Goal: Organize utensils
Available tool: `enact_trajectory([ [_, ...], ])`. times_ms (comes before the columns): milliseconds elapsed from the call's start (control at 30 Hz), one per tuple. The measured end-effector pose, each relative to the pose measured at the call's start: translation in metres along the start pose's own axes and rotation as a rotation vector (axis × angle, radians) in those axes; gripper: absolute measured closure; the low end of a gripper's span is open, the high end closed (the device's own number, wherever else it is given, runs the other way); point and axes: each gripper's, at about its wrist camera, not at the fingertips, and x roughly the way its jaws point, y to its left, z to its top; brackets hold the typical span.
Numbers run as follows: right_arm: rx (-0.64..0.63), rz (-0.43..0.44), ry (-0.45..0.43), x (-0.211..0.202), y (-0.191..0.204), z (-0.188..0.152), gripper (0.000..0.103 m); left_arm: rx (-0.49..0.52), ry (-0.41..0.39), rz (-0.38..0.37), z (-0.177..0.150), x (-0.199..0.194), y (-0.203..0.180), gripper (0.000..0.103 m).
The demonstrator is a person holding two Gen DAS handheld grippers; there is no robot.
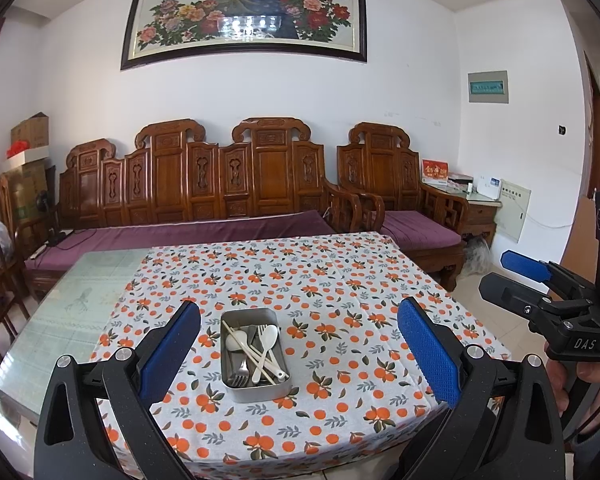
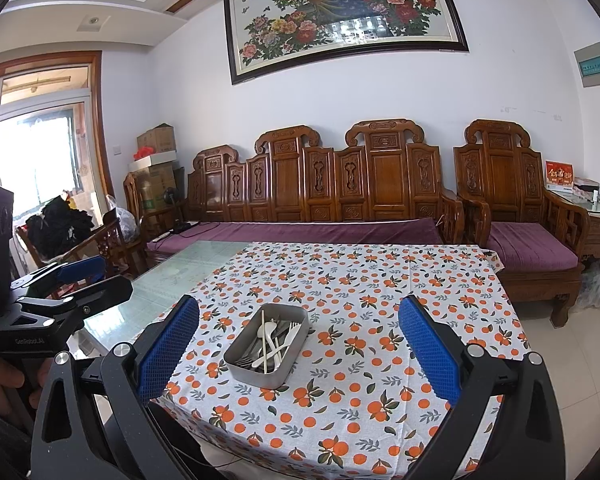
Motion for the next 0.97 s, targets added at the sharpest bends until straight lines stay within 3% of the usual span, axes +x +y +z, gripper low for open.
enact_trajectory([
  [967,0.001,0.001,0.001,-0.0004,0.0004,-0.0005,0.003,-0.004,0.0,-0.003,-0.0017,-0.0013,-0.0019,0.008],
])
